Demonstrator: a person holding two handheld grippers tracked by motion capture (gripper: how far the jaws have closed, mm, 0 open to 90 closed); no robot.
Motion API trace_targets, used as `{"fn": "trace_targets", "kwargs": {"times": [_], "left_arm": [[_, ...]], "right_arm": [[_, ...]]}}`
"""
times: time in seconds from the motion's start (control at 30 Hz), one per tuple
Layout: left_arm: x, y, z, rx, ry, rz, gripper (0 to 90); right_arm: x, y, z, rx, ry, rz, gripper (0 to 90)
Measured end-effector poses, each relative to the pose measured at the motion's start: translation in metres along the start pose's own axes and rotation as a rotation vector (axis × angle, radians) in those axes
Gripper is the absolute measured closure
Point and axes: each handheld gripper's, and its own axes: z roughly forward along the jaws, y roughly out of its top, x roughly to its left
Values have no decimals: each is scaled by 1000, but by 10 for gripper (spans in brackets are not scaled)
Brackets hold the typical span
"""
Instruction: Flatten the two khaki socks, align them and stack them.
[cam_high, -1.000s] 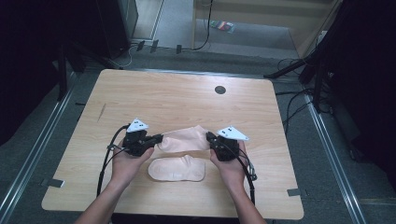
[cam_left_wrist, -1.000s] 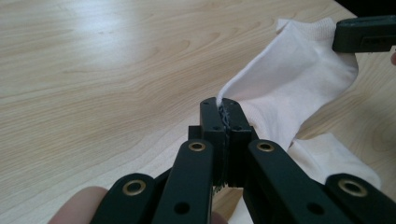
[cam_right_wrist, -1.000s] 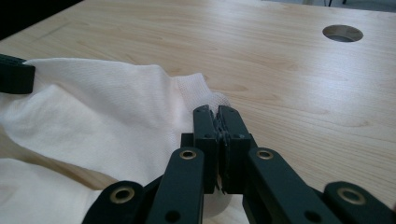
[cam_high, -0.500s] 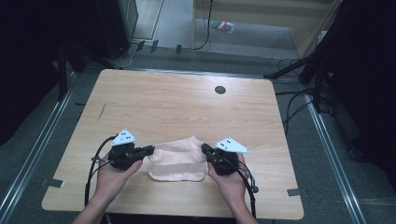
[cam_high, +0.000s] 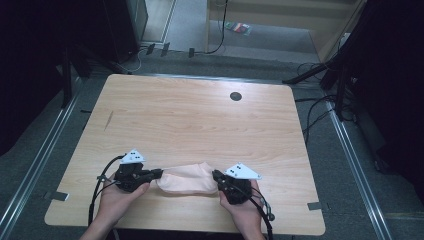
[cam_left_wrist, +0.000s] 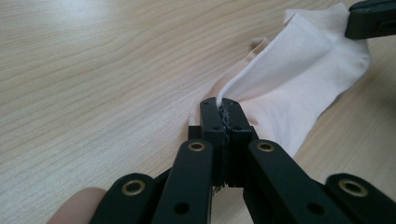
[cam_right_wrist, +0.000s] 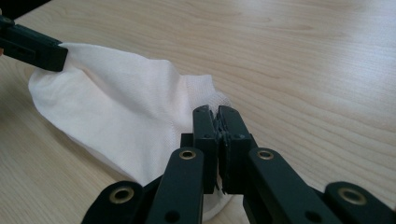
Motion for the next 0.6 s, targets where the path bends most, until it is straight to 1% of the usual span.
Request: {"fn": "trace_targets", "kwargs": {"times": [0.03,0.07,0.13,0.17,0.27,0.3,0.33,0.37,0.4,0.47,0.5,0.6], "left_arm": [[-1,-1,2,3,3,0,900],[-2,-1,6,14,20,12,900],[-2,-1,8,17,22,15,900],[-3,-2,12,34,40,25,900],[-4,-4,14,36,44,37,890],[-5,-4,16,38,58,42,847],[-5,-4,17,42,65,45,737],[-4,-5,17,31,74,47,737],[-3,-5,16,24,75,38,698],[-1,-5,13,8,60,23,640],[1,-5,10,-3,59,17,611],[2,-6,9,1,55,8,603]], "right_arm": [[0,-2,1,4,-9,-6,879],[0,-4,3,6,-12,-3,879],[-1,-6,4,11,-19,-1,878],[-1,-7,5,13,-16,7,877],[-1,-8,5,13,-21,4,865],[-1,-9,6,16,-24,4,835],[-2,-11,8,30,-18,5,698],[-2,-11,8,30,-18,5,698],[-3,-12,8,25,-20,8,655],[-6,-12,4,11,-10,25,607],[-8,-10,-1,-19,-5,38,597],[-10,-9,-2,-24,-10,41,603]]}}
